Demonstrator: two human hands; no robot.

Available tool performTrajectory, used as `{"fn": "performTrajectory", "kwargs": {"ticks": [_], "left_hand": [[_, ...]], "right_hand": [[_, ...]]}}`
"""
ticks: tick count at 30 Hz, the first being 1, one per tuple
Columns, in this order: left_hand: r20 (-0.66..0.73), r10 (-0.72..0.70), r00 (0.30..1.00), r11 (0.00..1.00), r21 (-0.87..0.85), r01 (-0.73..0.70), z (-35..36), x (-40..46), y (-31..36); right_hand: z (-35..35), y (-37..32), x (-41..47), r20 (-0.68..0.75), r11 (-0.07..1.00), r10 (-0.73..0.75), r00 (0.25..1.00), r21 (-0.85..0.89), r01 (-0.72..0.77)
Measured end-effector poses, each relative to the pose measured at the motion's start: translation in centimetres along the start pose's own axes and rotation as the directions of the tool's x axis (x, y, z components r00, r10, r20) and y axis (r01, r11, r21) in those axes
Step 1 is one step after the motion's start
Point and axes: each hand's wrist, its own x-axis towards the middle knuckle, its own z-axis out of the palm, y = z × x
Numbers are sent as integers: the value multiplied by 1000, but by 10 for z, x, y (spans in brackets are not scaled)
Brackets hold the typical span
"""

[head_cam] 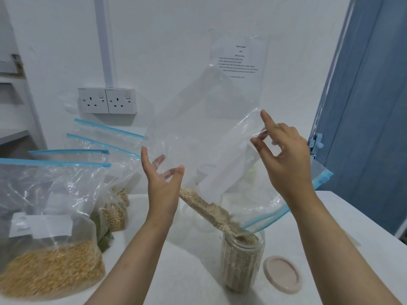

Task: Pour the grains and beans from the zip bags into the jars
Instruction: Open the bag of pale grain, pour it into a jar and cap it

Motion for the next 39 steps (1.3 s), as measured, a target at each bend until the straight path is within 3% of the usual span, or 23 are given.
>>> {"fn": "performTrajectory", "kwargs": {"ticks": [39], "left_hand": [[3,24,1000,1000,0,-24,-1,-2,0]], "right_hand": [[3,-7,-10,-89,999,46,995,16,-45]]}}
